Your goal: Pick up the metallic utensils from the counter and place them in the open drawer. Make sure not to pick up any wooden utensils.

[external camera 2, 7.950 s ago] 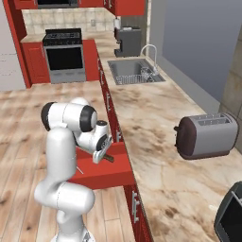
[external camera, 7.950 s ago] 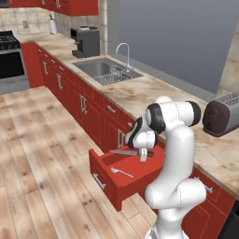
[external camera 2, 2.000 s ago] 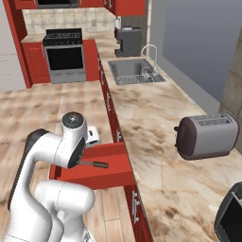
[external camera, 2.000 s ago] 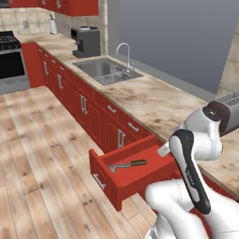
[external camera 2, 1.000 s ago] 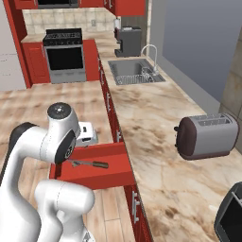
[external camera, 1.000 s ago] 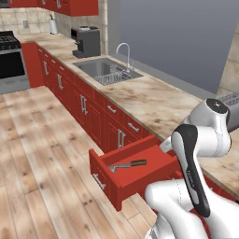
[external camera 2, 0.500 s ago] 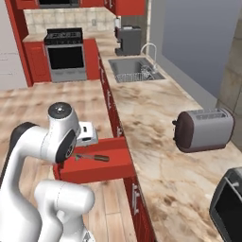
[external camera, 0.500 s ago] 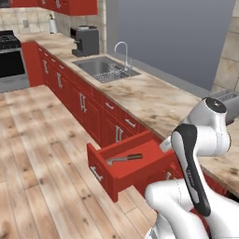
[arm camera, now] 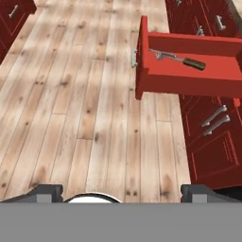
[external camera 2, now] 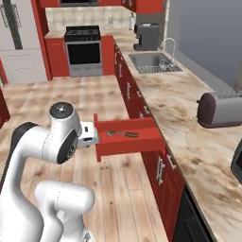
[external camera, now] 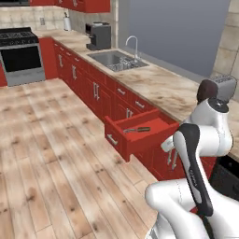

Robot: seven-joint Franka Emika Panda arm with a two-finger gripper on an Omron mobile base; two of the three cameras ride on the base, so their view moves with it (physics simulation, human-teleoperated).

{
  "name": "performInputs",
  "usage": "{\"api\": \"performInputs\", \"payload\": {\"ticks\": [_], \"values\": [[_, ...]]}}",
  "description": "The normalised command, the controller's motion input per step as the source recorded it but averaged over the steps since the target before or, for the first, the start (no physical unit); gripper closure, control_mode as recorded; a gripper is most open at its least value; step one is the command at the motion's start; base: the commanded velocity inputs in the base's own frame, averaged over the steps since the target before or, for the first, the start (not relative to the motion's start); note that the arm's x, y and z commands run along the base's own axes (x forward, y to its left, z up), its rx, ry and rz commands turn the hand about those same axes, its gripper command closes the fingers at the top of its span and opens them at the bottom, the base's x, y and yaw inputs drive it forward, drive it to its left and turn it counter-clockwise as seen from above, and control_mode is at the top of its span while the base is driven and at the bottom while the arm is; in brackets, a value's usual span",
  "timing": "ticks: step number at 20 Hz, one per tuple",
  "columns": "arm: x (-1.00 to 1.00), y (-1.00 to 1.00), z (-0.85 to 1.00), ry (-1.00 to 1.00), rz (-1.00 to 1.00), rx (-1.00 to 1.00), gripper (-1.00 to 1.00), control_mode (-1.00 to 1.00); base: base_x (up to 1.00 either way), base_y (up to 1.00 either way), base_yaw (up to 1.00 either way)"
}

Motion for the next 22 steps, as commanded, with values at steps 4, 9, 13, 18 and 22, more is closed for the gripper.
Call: {"api": "performInputs", "payload": {"ticks": [4,9,13,18,22], "values": [[0.0,0.0,0.0,0.0,0.0,0.0,-1.0,1.0,-0.64,0.81,0.59],[0.0,0.0,0.0,0.0,0.0,0.0,-1.0,1.0,-0.18,0.66,0.74],[0.0,0.0,0.0,0.0,0.0,0.0,-1.0,1.0,-0.06,0.66,0.78],[0.0,0.0,0.0,0.0,0.0,0.0,-1.0,1.0,-0.02,0.85,0.78],[0.0,0.0,0.0,0.0,0.0,0.0,-1.0,1.0,-0.02,0.8,0.82]]}}
